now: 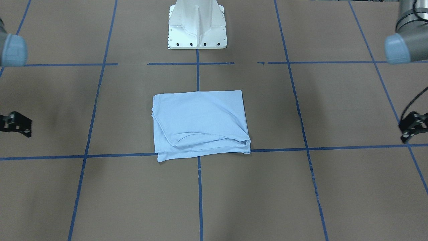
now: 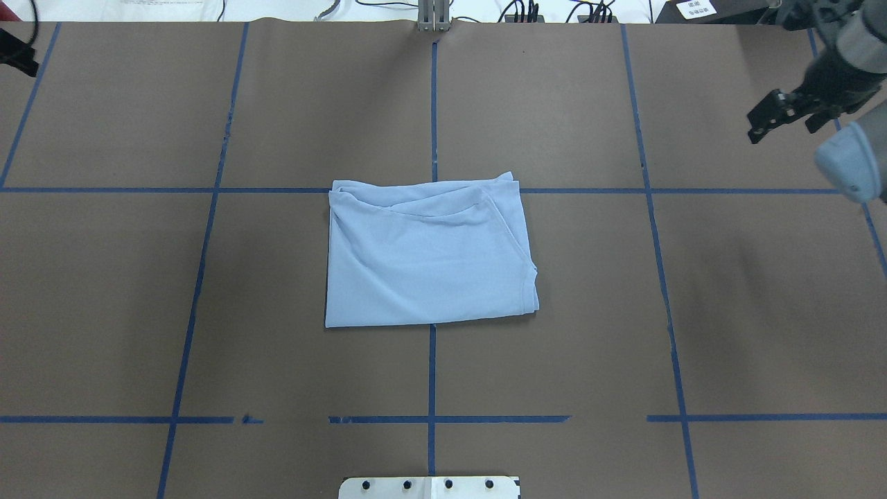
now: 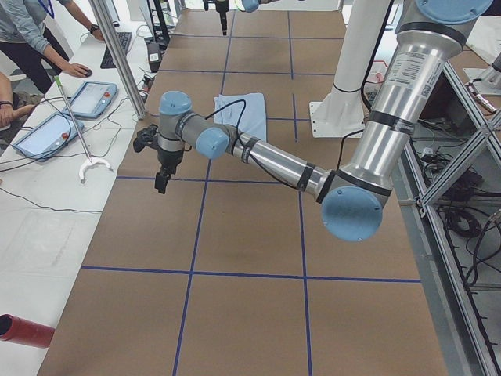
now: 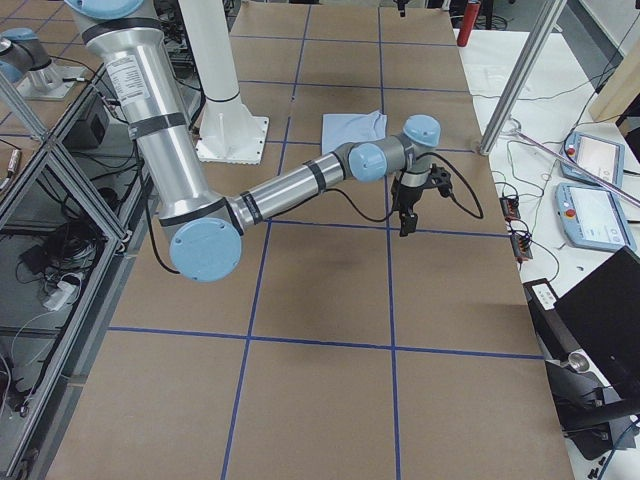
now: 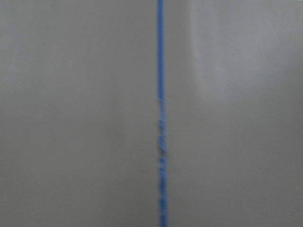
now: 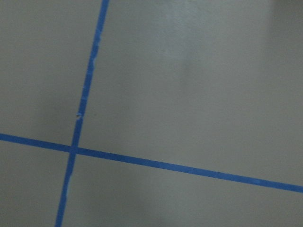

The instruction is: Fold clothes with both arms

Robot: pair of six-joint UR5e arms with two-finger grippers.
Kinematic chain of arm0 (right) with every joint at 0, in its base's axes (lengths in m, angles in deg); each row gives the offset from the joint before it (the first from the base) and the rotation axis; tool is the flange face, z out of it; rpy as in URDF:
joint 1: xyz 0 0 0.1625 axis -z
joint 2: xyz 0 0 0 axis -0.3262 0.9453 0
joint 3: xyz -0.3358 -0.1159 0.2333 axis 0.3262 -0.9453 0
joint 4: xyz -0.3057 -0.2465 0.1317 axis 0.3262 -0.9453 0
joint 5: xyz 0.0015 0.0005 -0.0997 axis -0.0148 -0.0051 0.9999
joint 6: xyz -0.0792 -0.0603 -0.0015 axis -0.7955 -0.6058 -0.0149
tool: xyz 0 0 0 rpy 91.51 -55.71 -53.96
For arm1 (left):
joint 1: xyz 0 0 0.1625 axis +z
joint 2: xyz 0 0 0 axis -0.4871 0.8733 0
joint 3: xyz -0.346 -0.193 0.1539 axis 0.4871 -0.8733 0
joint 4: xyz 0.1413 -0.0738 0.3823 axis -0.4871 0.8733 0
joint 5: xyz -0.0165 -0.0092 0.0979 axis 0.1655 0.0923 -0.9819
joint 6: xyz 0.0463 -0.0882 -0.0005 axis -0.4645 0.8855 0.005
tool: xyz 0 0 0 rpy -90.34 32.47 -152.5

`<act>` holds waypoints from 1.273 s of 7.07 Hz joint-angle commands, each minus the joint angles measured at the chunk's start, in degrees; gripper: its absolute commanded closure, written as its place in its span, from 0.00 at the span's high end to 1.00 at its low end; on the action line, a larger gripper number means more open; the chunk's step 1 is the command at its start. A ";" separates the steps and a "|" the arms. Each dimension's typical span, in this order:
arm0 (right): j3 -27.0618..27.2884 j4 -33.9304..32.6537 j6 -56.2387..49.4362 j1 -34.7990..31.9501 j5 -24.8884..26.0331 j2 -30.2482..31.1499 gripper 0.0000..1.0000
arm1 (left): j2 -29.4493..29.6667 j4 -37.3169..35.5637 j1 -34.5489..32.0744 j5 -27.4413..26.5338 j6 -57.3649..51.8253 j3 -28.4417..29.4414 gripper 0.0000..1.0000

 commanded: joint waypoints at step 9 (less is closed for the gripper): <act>-1.21 16.78 -4.24 -12.50 -7.72 22.15 1.00 | -18.02 -3.19 -9.91 6.53 -20.65 -0.62 1.00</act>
